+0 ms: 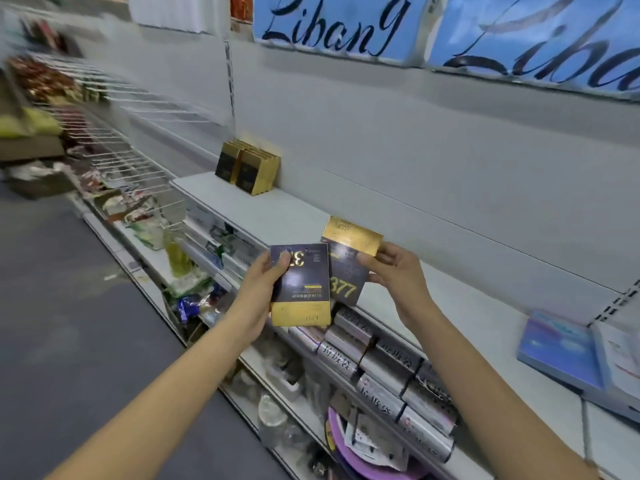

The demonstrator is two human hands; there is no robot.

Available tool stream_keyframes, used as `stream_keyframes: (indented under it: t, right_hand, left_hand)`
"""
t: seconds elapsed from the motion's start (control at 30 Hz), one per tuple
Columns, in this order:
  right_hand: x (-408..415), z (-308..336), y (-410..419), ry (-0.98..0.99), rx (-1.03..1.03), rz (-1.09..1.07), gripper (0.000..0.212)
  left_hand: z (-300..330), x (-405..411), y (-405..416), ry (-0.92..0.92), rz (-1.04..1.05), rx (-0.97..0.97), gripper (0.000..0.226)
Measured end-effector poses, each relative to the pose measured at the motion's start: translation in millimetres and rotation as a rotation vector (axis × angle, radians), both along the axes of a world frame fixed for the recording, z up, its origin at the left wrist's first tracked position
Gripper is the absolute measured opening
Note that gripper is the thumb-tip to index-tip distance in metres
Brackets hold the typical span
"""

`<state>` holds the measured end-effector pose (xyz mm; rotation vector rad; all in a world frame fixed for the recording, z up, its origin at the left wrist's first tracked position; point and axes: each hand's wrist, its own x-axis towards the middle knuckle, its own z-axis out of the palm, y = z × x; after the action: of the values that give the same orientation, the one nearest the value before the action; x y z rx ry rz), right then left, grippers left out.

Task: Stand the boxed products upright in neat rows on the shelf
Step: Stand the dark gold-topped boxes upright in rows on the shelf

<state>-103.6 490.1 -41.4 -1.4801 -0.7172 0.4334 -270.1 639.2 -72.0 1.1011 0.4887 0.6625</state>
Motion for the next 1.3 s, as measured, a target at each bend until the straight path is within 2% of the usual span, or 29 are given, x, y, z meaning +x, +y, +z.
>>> stream_keyframes:
  t: [0.2,0.43,0.67,1.03,1.2,1.3]
  right_hand:
    - [43,-10,88,-0.042,-0.007,0.031,0.023]
    - [97,-8,187,-0.066,-0.015,0.06,0.023]
    - [134,-21,245,-0.062,-0.032,0.066,0.029]
    - [150,-43,307,-0.051,-0.118,-0.023,0.027]
    - [148,-46,347,-0.054,-0.131,-0.137,0.027]
    - [140,-46,378,-0.035,-0.114,-0.223,0.028]
  left_hand:
    - [-6,24,90,0.074,0.086,0.049,0.014]
    - [16,59,193,0.204,0.105,0.149,0.019]
    - [15,80,272,0.238,-0.02,0.04,0.042]
    - [-6,123,359,0.205,-0.053,-0.004,0.034]
    - [-14,142,422,0.141,-0.119,-0.103,0.041]
    - [-15,152,464,0.171,-0.168,-0.08,0.041]
